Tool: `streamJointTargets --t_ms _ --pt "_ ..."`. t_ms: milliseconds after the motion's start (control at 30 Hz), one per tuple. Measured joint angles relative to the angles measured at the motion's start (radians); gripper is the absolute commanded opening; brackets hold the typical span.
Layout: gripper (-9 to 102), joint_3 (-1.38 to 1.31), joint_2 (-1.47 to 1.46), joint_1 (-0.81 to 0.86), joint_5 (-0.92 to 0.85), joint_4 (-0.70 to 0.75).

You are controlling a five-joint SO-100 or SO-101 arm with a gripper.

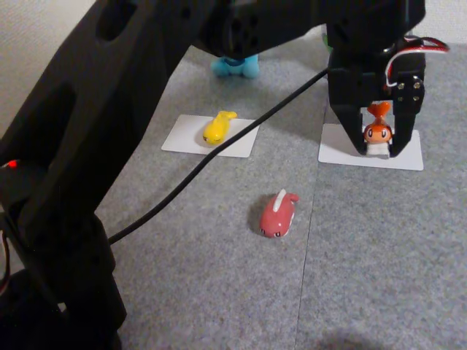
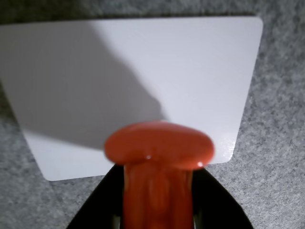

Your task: Wooper wants to eat egg sudhi, and Goomy wants to eat shrimp sushi

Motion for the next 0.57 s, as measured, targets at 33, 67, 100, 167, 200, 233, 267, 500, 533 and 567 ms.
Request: streamJointTargets --t_ms 33,67,100,167,200,233,267,500,533,567 --pt "12 0.000 0.000 0.000 0.000 0.000" --pt "15 0.000 0.000 0.000 0.000 0.000" --pt "18 0.000 0.000 0.000 0.000 0.000" --pt "22 0.000 0.000 0.000 0.000 0.000" --pt "23 0.000 0.000 0.000 0.000 0.000" --pt "24 0.000 0.000 0.000 0.000 0.000" --pt "25 0.000 0.000 0.000 0.000 0.000" --pt "32 -0.003 0.000 0.000 0.000 0.028" --pt "33 -0.009 0.000 0.000 0.000 0.038" --pt "33 -0.012 0.000 0.000 0.000 0.049"
